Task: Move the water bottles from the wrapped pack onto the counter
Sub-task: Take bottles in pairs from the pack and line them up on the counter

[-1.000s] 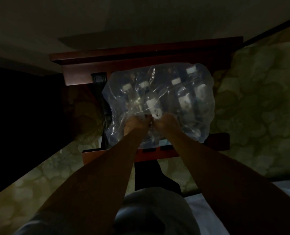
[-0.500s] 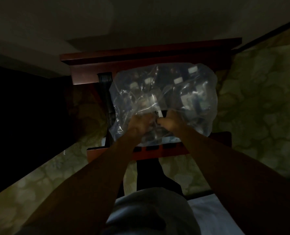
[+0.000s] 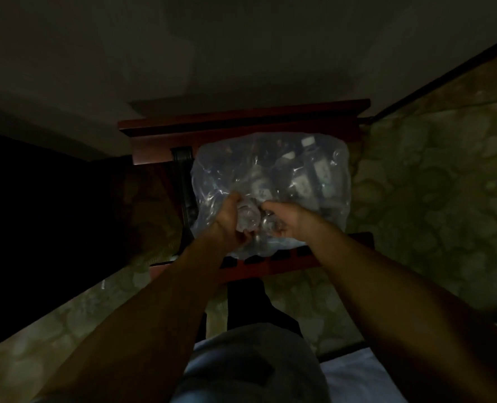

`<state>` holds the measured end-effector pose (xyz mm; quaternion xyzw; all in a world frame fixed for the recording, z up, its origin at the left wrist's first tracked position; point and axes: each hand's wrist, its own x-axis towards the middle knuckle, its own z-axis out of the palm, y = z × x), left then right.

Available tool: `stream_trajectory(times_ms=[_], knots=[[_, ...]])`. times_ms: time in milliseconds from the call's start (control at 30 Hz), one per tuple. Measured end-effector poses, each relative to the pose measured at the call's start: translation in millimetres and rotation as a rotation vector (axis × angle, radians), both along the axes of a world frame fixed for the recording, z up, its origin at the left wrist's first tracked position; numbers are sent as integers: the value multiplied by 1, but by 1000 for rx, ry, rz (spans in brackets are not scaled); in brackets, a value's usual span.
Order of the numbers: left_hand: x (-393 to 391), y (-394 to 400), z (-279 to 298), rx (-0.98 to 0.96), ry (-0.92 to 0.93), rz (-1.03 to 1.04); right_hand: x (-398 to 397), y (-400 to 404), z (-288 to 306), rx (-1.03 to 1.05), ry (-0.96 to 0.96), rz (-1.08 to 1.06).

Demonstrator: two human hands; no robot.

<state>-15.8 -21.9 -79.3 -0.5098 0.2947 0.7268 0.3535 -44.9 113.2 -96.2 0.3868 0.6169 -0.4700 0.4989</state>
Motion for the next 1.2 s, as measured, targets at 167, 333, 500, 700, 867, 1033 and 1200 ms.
stream_trajectory(times_ms=[167, 333, 500, 700, 867, 1033, 1200], knots=[[13, -7, 32, 41, 154, -235, 11, -4, 37, 95, -16, -20], [25, -26, 64, -7, 164, -568, 31, -19, 72, 194, 68, -63], [45, -48, 95, -41, 269, -640, 63, -33, 112, 194, 85, -108], [82, -77, 121, 45, 353, -711, 121, -46, 147, 163, 125, -270], [115, -94, 133, 163, 448, -692, 158, -54, 167, 133, 120, -343], [146, -103, 149, 79, 640, -631, 179, -70, 185, 116, 374, -239], [173, -122, 178, -35, 799, -505, 205, -90, 214, -38, 638, -129]])
